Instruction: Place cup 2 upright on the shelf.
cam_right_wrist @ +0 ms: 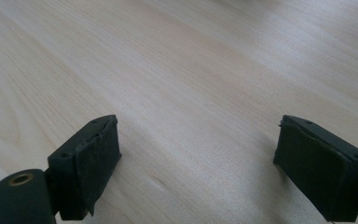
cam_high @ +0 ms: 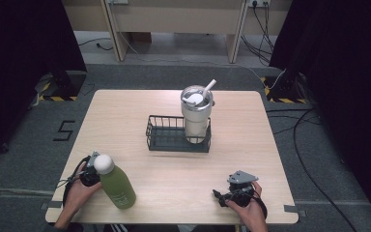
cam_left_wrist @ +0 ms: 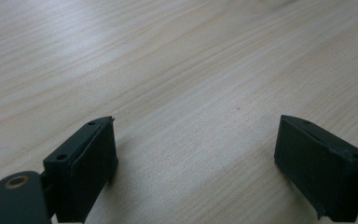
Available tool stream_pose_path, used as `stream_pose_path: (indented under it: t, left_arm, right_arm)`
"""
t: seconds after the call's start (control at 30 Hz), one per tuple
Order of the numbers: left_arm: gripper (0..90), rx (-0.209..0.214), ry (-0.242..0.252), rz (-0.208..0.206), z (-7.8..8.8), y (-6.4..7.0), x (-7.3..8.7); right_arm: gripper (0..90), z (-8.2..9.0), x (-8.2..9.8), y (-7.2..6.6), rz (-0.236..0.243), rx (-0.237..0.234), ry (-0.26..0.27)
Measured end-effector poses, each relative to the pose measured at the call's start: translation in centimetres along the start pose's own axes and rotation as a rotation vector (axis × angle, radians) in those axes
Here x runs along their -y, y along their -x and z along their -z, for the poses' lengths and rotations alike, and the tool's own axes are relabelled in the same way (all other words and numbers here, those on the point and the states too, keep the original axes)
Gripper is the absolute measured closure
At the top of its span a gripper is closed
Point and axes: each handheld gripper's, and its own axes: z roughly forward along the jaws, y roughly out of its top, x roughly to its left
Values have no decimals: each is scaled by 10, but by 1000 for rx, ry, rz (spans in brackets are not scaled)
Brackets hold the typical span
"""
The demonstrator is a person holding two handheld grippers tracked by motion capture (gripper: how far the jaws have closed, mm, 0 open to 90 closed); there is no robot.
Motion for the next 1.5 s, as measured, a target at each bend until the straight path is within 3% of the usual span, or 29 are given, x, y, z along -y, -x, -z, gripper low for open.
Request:
stream_pose_path:
  t: [0.37, 0.5, 0.77, 1.5]
  left_arm:
    - [151, 10, 29, -18, 5, 1, 3]
    - [153, 22, 63, 15, 13, 0, 9]
    - [151, 36, 117, 38, 34, 3, 20]
    - [151, 18, 214, 29, 74, 9, 39]
  right_arm:
    - [134, 0, 0, 0, 0, -2, -1]
    - [133, 0, 0, 0, 4, -3, 0]
    - [132, 0, 0, 0, 3, -4, -1]
    - [127, -1, -1, 1, 6, -4, -1]
